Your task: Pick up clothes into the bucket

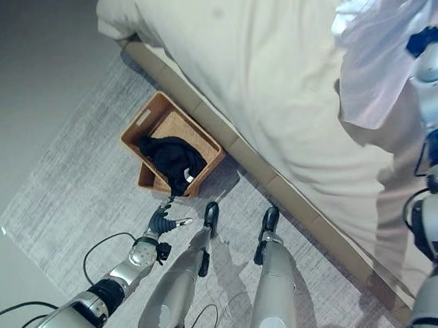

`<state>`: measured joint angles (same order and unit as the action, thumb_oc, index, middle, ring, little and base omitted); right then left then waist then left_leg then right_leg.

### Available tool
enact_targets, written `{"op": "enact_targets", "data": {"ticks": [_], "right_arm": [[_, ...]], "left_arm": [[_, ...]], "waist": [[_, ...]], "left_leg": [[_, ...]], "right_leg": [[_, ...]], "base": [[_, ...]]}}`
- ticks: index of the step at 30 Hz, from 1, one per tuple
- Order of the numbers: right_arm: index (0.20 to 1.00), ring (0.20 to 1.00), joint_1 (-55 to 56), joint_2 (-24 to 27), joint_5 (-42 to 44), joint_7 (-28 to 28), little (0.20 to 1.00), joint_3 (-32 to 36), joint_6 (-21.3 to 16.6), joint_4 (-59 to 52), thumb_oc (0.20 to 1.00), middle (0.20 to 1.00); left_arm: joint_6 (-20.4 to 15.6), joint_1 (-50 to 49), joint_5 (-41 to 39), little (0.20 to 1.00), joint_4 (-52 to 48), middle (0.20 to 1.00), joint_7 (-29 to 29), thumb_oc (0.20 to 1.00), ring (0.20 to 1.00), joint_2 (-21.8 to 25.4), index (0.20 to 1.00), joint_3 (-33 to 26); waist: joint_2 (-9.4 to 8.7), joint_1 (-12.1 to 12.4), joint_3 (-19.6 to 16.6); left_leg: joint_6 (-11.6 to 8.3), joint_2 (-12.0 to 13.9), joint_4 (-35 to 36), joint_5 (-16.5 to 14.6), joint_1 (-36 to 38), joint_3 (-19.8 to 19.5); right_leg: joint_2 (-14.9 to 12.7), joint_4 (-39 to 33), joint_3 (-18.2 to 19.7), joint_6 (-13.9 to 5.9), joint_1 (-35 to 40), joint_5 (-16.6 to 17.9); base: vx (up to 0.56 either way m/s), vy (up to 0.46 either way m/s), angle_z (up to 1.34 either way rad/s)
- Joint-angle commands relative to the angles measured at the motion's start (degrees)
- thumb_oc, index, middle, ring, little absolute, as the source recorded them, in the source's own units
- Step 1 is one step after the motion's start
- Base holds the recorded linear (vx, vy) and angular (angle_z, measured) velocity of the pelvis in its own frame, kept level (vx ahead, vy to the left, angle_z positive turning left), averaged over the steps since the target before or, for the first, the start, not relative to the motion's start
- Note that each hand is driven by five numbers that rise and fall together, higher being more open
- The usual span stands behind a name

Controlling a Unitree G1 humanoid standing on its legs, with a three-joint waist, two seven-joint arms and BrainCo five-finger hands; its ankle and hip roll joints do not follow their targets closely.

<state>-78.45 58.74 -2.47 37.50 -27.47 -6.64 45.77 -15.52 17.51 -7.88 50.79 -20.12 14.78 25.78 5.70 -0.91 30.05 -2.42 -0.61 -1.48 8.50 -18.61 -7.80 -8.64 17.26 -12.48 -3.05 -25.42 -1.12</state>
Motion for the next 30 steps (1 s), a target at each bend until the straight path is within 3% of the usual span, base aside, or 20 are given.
{"op": "enact_targets", "data": {"ticks": [1, 7, 13, 19, 22, 24, 25, 26, 30], "right_arm": [[0.2, 0.2, -2.24, 4.03, -2.19, 5.83, 0.2, 3.12, -2.76, -4.1, 0.2, 0.2], [0.2, 0.2, 0.5, 5.89, -4.63, 6.77, 0.2, 6.56, -2.79, -7.83, 0.2, 0.2], [0.2, 0.2, 1.87, 6.49, -4.31, 5.95, 0.2, 7.44, -3.11, -7.6, 0.2, 0.2], [0.2, 0.2, 4.91, 6.04, -2.09, -0.36, 0.2, 7.17, -3.54, -6.45, 0.2, 0.2], [0.2, 0.2, 6.46, 5.1, -0.27, -6.53, 0.2, 4.87, -3.44, -4.22, 0.2, 0.2], [0.906, 0.906, 8.26, 3.98, -0.1, -9.29, 0.906, 3.99, -3.27, -3.52, 0.906, 0.906], [0.865, 0.865, 8.68, 3.63, 0.06, -10.17, 0.865, 3.79, -3.18, -2.94, 0.865, 0.865], [0.2, 0.2, 9.21, 3.01, -0.23, -11.7, 0.2, 2.93, -3.27, -1.66, 0.2, 0.2], [0.2, 0.2, 10.69, 1.83, -0.67, -13.43, 0.2, 2.13, -3.0, 0.72, 0.2, 0.2]], "left_arm": [[-0.92, -3.88, 3.0, 1.0, 1.39, 1.0, -0.44, 1.0, 1.0, 2.3, 1.0, -0.07], [-0.19, -7.82, 6.21, 1.0, 4.75, 1.0, 0.8, 1.0, 1.0, 3.18, 1.0, -2.34], [0.59, -10.18, 8.74, 1.0, 7.93, 1.0, 1.95, 1.0, 1.0, 3.26, 1.0, -3.61], [0.89, -13.1, 9.07, 1.0, 9.26, 1.0, 3.58, 1.0, 1.0, 3.2, 1.0, -5.37], [1.15, -14.76, 9.04, 1.0, 10.21, 1.0, 4.73, 1.0, 1.0, 2.75, 1.0, -6.04], [1.23, -15.69, 9.17, 1.0, 10.44, 1.0, 5.46, 1.0, 1.0, 2.3, 1.0, -5.97], [1.36, -15.87, 9.43, 1.0, 10.87, 1.0, 5.68, 1.0, 1.0, 2.17, 1.0, -5.87], [1.43, -16.23, 9.44, 1.0, 11.26, 1.0, 6.13, 1.0, 1.0, 1.93, 1.0, -5.63], [1.48, -17.09, 9.63, 1.0, 11.76, 1.0, 6.81, 1.0, 1.0, 1.33, 1.0, -5.57]], "waist": [[-4.9, 0.2, -3.36], [-6.74, -0.69, -9.48], [-7.79, -0.92, -13.34], [-9.09, -1.19, -16.97], [-9.8, -1.19, -18.55], [-9.88, -1.24, -19.13], [-9.96, -1.22, -19.33], [-10.01, -1.11, -19.52], [-9.92, -1.12, -20.02]], "left_leg": [[0.12, -1.26, -4.23, -5.3, 1.11, -0.43], [0.14, -0.94, -3.86, -6.8, 5.58, 1.5], [0.06, -0.61, -3.78, -8.08, 8.51, 2.78], [0.01, -0.01, -3.33, -9.08, 11.59, 4.19], [-0.12, 0.25, -3.13, -9.47, 12.77, 5.1], [-0.09, 0.34, -2.93, -9.57, 13.28, 5.57], [-0.11, 0.41, -2.83, -9.57, 13.44, 5.74], [-0.11, 0.45, -2.73, -9.55, 13.55, 5.87], [-0.14, 0.44, -2.3, -9.47, 13.98, 6.09]], "right_leg": [[-1.03, -0.88, 1.22, -2.94, 5.74, -1.4], [0.11, -5.11, 1.69, -3.45, 11.06, -0.28], [0.81, -7.05, 1.96, -3.65, 14.56, -0.3], [1.51, -9.59, 2.66, -3.88, 18.09, 0.14], [1.84, -11.31, 3.01, -3.96, 19.6, 0.76], [1.97, -12.01, 3.28, -3.98, 20.03, 1.16], [2.02, -12.3, 3.42, -3.97, 20.21, 1.3], [2.06, -12.57, 3.4, -4.01, 20.37, 1.44], [2.09, -13.31, 3.79, -4.01, 20.93, 1.82]], "base": [[0.05, 0.043, -0.16], [0.04, 0.037, -0.11], [0.05, 0.016, -0.14], [0.04, 0.008, -0.12], [0.03, -0.008, -0.15], [0.02, -0.001, -0.19], [0.01, 0.004, -0.19], [0.01, 0.003, -0.17], [0.0, 0.004, -0.04]]}}
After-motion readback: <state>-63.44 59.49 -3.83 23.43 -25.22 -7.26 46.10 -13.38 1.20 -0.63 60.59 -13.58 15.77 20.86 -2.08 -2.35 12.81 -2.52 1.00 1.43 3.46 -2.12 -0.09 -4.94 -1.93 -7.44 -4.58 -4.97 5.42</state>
